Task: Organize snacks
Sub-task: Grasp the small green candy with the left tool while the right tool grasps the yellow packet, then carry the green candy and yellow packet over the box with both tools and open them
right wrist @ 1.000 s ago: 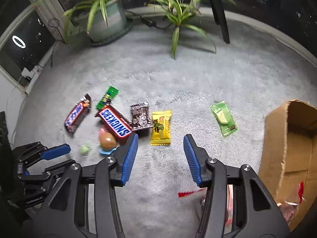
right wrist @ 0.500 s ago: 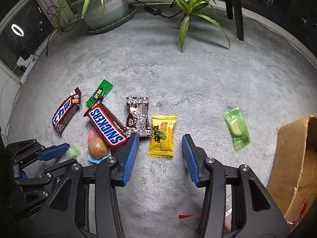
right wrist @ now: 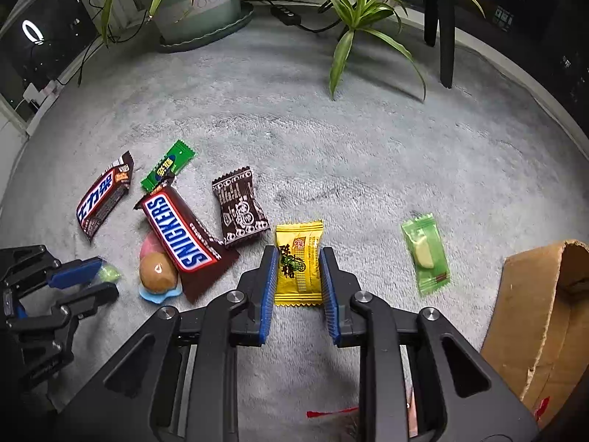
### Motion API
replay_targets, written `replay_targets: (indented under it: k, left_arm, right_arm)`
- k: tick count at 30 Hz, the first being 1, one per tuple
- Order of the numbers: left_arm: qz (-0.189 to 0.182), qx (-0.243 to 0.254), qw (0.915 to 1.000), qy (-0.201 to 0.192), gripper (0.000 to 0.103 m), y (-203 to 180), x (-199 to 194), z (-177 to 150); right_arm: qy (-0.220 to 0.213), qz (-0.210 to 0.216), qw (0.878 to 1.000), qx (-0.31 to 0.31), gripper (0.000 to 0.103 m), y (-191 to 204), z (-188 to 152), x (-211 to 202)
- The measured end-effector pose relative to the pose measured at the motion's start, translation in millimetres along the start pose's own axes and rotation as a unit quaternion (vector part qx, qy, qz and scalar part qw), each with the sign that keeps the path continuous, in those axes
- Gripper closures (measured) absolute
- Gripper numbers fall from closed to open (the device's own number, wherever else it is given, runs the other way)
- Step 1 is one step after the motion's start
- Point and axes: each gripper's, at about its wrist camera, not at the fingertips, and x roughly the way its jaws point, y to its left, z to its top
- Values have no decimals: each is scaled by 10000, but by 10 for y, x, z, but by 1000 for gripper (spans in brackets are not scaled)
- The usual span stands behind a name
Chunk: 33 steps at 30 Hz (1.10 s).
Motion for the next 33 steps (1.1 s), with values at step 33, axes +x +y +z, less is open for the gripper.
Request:
replay_targets:
  k: [33]
  left_arm:
    - [-700,93,9954,-645,86,-573,-529,329]
  right_arm:
    - [-1156,203,9907,683,81,-544,-475,-1366]
